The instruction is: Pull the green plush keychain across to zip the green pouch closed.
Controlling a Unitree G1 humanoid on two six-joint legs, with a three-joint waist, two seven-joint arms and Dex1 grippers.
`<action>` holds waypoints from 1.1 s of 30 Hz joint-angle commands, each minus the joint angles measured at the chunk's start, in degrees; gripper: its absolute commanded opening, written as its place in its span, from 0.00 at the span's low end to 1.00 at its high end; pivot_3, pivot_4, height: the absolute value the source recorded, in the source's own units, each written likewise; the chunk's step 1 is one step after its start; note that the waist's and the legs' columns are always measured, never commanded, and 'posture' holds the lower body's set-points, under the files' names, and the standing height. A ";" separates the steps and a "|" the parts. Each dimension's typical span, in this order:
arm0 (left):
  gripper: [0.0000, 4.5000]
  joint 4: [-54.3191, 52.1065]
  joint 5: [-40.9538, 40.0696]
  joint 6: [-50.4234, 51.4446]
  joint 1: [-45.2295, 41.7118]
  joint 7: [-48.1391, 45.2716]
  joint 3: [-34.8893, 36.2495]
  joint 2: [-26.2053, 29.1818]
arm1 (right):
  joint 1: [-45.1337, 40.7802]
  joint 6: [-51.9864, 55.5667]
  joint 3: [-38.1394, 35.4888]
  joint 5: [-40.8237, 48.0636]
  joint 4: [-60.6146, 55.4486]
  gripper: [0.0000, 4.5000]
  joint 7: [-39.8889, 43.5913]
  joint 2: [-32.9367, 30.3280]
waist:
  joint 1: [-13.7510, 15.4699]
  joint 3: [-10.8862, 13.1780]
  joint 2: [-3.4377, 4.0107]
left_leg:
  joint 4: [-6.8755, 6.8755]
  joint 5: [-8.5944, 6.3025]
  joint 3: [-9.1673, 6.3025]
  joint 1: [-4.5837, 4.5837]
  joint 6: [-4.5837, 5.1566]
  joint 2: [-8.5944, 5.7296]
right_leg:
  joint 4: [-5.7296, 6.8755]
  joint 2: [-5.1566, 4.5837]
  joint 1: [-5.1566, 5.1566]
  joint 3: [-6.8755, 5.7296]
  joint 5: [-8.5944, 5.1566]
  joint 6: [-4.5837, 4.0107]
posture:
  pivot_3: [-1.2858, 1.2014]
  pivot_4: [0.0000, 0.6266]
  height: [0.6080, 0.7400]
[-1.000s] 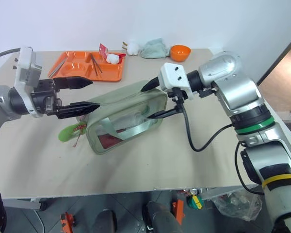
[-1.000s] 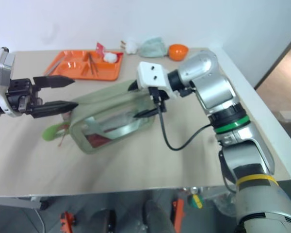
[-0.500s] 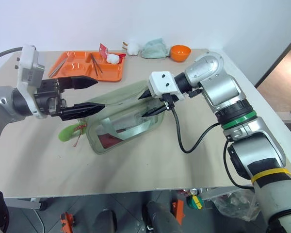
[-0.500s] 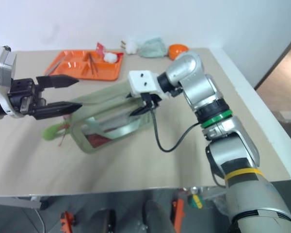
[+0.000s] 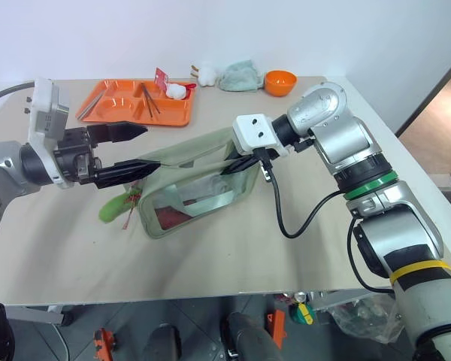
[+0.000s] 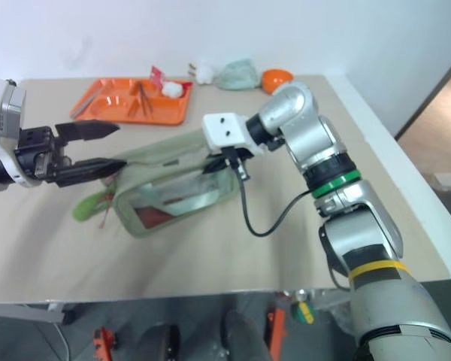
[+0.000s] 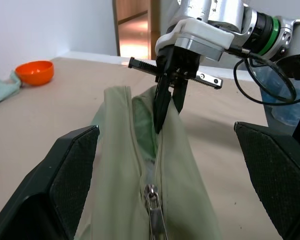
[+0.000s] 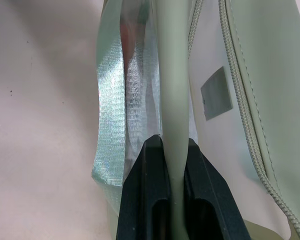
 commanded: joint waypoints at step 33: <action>1.00 -3.51 -2.90 -1.13 2.01 3.83 2.88 -4.86 | 10.15 40.18 -4.62 2.01 -37.07 0.01 -11.65 -9.63 | 1.32 0.01 0.02 | -0.01 0.04 -0.14 -0.01 -0.08 -0.02 | -0.04 0.00 0.04 -0.12 -0.06 -0.01 | 0.52 0.24 1.00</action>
